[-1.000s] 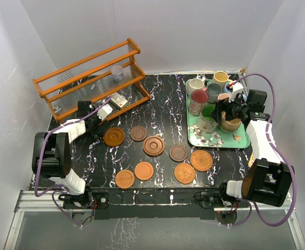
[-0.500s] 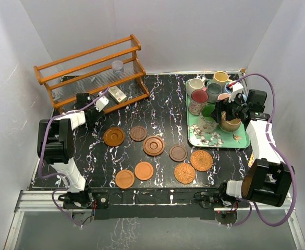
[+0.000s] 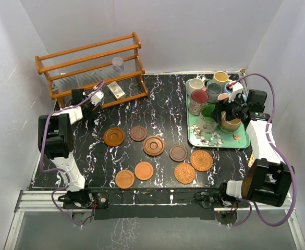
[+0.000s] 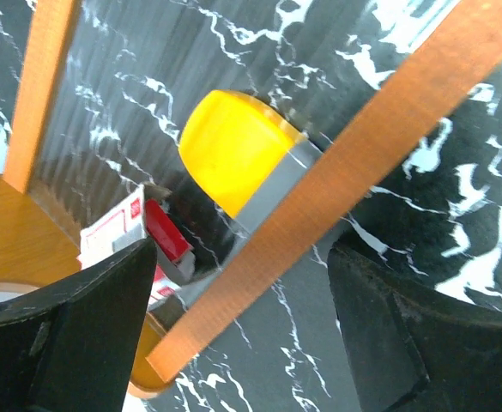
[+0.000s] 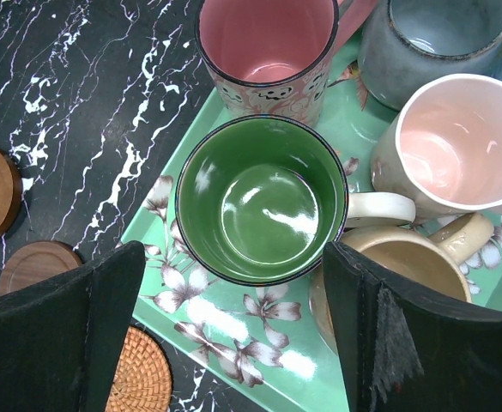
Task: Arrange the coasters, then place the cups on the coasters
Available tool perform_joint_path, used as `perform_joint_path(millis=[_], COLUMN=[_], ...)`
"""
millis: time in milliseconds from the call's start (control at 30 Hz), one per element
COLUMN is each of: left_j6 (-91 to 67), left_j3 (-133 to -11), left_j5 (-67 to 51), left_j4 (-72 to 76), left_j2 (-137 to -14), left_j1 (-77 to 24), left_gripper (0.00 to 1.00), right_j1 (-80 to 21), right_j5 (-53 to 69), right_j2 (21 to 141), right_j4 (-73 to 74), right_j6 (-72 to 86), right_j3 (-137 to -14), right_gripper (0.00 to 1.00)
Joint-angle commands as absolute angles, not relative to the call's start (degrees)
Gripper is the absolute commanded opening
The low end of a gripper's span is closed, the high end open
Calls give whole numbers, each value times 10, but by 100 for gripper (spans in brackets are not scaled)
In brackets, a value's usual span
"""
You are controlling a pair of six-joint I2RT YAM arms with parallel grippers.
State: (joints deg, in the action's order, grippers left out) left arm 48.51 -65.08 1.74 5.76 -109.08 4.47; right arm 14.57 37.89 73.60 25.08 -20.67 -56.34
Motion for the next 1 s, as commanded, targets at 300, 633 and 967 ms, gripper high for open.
perform_joint_path(millis=[300,633,967], left_j6=[365,378,352], left_j3=[-592,-499,-510], left_j5=[-272,-284,-209], left_j4=[-191,-165,-80], left_j2=[-901,-851,-927], left_j1=[49,-10,-44], left_gripper=[99,95,88], right_j1=[144,144,144], right_j5=[389,392,385], right_j2=[734,732,731], right_j4=[232,233,234], right_j6=[-209,-209,-211], right_j3=[-565,-564,-562], right_gripper=[84,85,86])
